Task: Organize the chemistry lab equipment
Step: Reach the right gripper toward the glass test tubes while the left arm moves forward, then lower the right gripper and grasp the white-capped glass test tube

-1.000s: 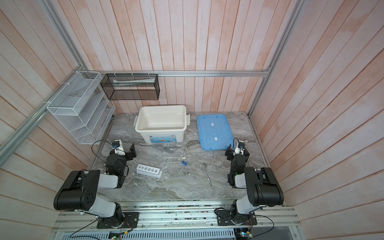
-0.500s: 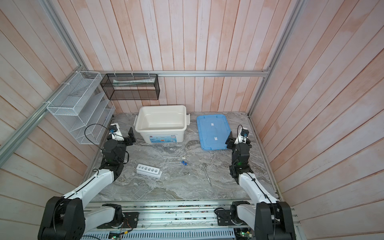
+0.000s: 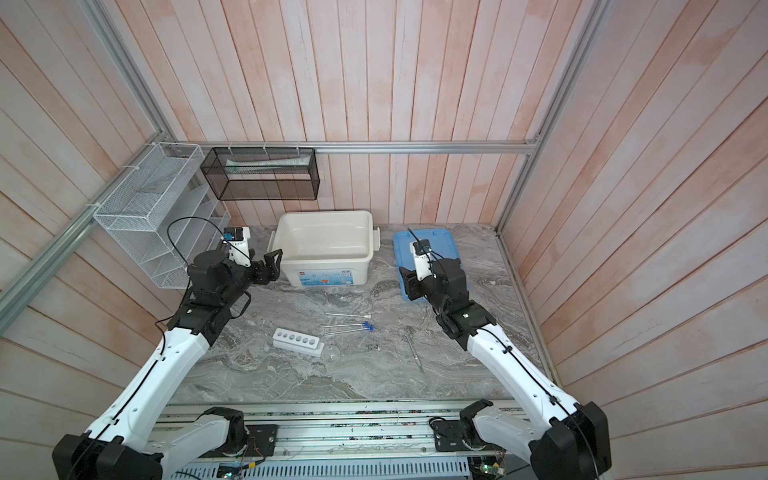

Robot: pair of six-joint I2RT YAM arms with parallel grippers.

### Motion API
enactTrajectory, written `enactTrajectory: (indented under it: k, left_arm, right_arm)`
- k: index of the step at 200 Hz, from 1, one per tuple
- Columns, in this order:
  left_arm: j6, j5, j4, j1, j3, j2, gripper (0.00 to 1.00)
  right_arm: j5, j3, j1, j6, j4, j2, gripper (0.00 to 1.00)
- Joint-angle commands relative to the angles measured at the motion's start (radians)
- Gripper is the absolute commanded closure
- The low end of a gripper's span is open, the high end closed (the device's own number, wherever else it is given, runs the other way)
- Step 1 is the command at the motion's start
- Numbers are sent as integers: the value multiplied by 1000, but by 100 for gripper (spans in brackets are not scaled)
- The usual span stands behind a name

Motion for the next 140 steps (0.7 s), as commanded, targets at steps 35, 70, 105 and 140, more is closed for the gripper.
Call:
enactTrajectory:
  k: [35,70,105,140]
  left_arm:
    - [48,239,-165,-2,-109,-109,14]
    - [47,192,-130,-2,-165,-183,14]
    - [44,169,-109,-1,-209,-207,14]
    - [45,155,-83,-1,-244,-213,14]
  right_arm:
    - [-133,159,199,-172,-193,259,57]
    - [-143,233,223,-229,-181,430,65]
    - [-202,294,225,-264,-201,557,66]
    - [-180,353,233,-337,-245,672,71]
